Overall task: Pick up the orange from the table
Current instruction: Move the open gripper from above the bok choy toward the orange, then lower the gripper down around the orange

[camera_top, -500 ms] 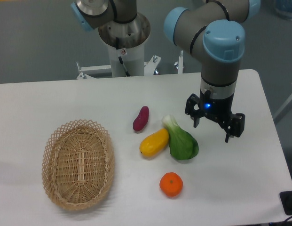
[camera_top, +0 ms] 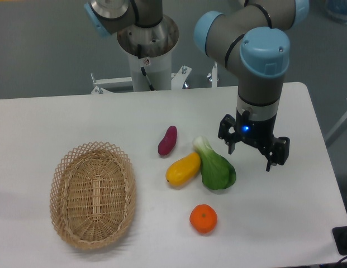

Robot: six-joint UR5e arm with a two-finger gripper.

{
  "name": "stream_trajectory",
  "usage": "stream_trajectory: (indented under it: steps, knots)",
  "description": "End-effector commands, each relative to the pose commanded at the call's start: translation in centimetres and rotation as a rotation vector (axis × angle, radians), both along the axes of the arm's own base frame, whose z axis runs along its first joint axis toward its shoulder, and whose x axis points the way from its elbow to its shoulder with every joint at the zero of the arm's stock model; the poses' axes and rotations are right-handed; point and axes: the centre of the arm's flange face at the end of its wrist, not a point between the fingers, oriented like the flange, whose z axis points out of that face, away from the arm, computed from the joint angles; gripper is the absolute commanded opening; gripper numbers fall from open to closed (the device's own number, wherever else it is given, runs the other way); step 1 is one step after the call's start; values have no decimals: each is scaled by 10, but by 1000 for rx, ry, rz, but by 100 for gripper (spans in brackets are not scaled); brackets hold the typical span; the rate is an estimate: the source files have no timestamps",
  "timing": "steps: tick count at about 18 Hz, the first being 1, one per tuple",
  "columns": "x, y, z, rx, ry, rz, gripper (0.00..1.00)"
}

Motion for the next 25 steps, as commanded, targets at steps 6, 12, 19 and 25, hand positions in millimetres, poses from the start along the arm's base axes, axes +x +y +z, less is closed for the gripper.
stream_trajectory:
  steps: [6,12,19,25]
  knots:
    - [12,45,-44,21,-36,87,100]
    - [3,77,-95,96,-137,182,100]
    - [8,91,-136,70,-155,175,100]
    - [34,95,-176,8,-183,156,100]
